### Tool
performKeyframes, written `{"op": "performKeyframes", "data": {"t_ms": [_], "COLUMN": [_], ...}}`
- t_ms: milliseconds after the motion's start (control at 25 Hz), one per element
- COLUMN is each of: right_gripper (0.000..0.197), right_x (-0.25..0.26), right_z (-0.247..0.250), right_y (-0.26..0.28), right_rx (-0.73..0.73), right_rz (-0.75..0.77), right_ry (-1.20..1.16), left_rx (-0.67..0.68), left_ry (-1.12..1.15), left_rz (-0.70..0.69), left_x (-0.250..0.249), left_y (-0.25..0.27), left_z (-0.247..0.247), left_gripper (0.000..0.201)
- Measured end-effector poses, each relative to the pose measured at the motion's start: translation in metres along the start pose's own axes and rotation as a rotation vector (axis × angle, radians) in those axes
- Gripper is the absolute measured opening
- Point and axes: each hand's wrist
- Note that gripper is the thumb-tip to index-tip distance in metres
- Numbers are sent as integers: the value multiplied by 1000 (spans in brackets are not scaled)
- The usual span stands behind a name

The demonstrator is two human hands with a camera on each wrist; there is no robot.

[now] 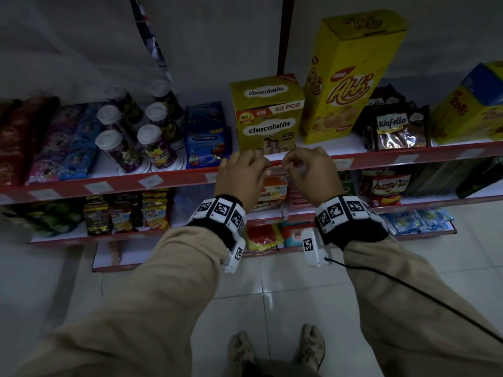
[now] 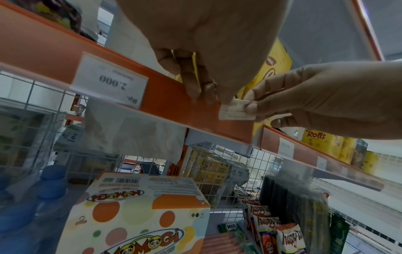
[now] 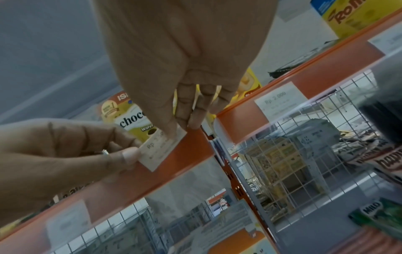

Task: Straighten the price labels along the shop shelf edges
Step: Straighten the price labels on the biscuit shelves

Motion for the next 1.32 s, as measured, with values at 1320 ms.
{"op": "performKeyframes", "data": {"t_ms": [1320], "right_gripper": [19], "right_x": [0], "right_z": [-5], "right_y": [16], "right_rx": [-42], "right_rz": [83], "right_ry": [434], "left_rx": [-170], "left_ry": [-242], "left_rz": [-52], "left_x": [2], "left_y": [11], "left_z": [-6], "left_gripper": [20]}}
Point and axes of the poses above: each hand's wrist, its own y-axis away from the middle knuckle, its own z-axis out of the back of the hand, x = y × z, and after that the axes turned 1 degree about -y, right-handed
